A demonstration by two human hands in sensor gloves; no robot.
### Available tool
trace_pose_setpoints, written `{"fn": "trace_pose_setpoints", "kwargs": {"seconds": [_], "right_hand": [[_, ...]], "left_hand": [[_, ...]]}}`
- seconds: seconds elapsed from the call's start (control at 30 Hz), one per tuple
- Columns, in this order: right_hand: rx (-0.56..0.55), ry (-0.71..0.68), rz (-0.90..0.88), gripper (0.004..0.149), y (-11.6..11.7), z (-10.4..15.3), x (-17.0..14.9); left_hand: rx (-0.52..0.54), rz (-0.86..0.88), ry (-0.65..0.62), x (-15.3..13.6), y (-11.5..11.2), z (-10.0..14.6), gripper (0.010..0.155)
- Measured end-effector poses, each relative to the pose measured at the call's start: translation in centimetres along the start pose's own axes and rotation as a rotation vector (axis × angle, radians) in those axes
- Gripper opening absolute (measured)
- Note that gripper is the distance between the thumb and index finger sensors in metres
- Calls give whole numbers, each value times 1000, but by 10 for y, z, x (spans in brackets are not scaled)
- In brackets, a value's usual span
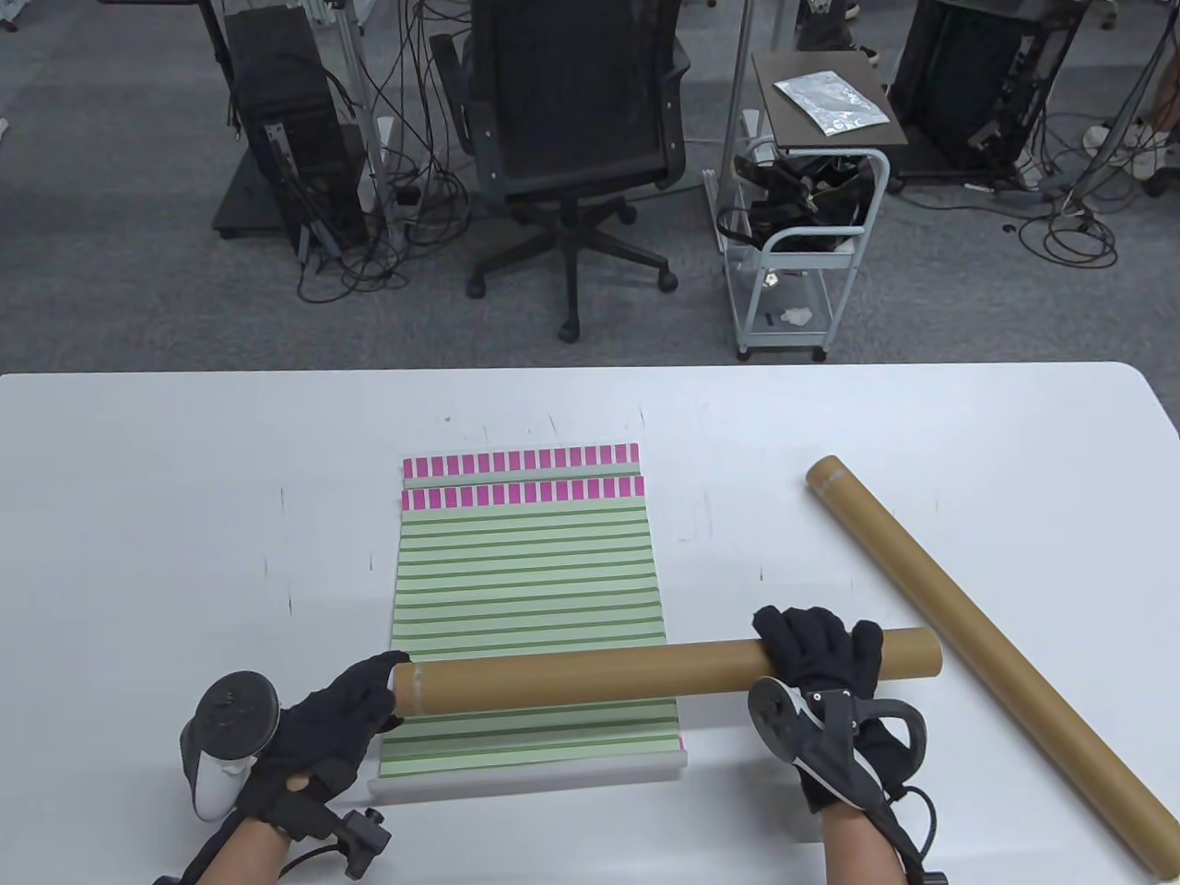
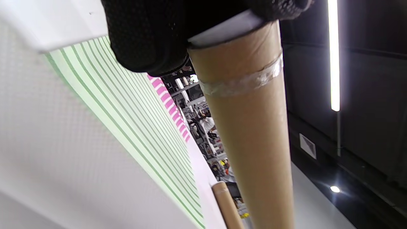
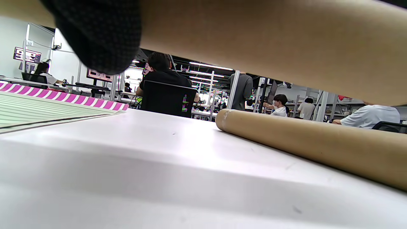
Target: Roll up mouse pads and store in mailing tubes
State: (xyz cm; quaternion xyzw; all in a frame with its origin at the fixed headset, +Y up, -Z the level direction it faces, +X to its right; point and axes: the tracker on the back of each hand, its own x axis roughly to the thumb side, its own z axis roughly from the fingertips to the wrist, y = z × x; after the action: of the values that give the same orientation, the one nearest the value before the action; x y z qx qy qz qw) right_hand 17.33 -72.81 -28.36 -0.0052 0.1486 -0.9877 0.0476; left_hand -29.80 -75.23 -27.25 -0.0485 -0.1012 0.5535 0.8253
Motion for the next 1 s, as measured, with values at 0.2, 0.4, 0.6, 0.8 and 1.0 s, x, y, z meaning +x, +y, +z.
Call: {"fn": "trace_pose_setpoints", "kwargs": {"seconds": [0.2,0.4,0.6,0.8,1.0], "right_hand": [[7,-5,15,77,-1,-1,1],[39,25,56,76,4,-3,-4],[36,23,74,76,4,-4,-3],[50,18,81,76,4,-3,-2],[57,29,85,77,4,-2,-4]], "left_hand": [[-11,21,-3,-2,1,-1,44],[177,-329,31,7,20,4,43],[164,-761,119,9,36,5,43],[100,-1068,282,-2,32,2,43],[50,-1093,339,-9,32,0,44]]}}
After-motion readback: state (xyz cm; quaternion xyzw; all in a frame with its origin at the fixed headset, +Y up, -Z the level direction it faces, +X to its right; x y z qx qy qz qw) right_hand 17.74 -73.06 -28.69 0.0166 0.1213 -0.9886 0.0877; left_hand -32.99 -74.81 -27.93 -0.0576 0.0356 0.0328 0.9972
